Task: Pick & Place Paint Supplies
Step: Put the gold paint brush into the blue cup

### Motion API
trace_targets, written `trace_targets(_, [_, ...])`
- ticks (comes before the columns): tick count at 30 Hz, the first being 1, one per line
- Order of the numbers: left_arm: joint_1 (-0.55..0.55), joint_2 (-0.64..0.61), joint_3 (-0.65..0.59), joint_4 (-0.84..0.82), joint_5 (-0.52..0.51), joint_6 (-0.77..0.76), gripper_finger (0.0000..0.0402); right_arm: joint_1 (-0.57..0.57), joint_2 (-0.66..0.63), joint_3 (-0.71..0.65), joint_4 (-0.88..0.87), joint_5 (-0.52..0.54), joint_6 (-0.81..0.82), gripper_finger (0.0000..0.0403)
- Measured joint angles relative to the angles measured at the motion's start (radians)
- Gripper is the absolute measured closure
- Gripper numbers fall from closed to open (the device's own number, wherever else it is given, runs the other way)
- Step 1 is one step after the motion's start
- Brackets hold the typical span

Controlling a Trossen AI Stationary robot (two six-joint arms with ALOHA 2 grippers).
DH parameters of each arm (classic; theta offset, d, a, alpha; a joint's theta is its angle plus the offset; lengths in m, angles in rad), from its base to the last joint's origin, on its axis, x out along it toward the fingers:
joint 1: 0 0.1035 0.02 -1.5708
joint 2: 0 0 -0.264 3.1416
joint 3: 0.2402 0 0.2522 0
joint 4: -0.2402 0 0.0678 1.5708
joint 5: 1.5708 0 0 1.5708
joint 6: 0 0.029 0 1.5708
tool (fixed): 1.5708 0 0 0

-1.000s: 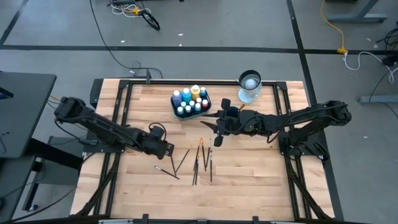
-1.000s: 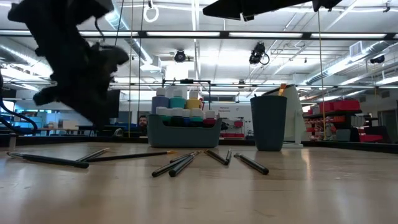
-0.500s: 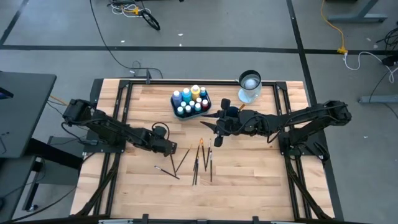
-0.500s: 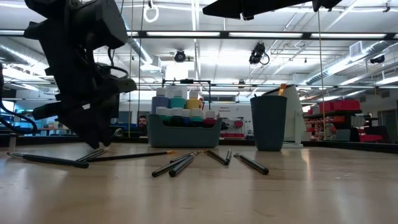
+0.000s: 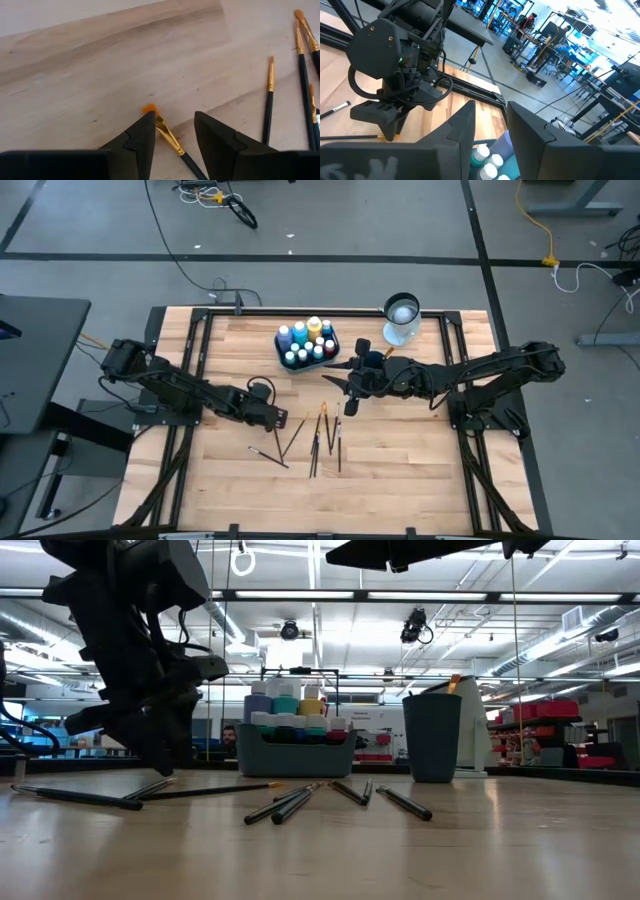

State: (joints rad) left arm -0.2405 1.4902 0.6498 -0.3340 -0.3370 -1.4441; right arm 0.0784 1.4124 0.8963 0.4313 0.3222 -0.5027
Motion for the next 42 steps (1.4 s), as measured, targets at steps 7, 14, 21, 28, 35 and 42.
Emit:
trace_targets(7, [0.005, 0.000, 0.000, -0.017, 0.022, -0.025, 0.0257, 0.000, 0.000, 0.000, 0.000, 0.000, 0.001, 0.0286])
trace_targets(14, [0.021, 0.000, 0.000, -0.020, 0.018, -0.019, 0.0257, 0.000, 0.000, 0.000, 0.000, 0.000, 0.012, 0.0286])
trace_targets(21, [0.023, 0.000, 0.000, -0.020, 0.035, -0.012, 0.0257, 0.000, 0.000, 0.000, 0.000, 0.000, 0.013, 0.0286])
trace_targets(28, [0.023, 0.000, 0.000, -0.042, 0.043, -0.025, 0.0258, 0.000, 0.000, 0.000, 0.000, 0.000, 0.014, 0.0286])
trace_targets(35, [0.035, -0.005, -0.045, 0.038, 0.039, -0.030, 0.0258, 0.000, 0.000, 0.000, 0.000, 0.000, 0.015, 0.0286])
trace_targets(42, [0.050, -0.003, -0.057, 0.045, 0.046, -0.003, 0.0267, 0.000, 0.000, 0.000, 0.000, 0.000, 0.015, 0.0286])
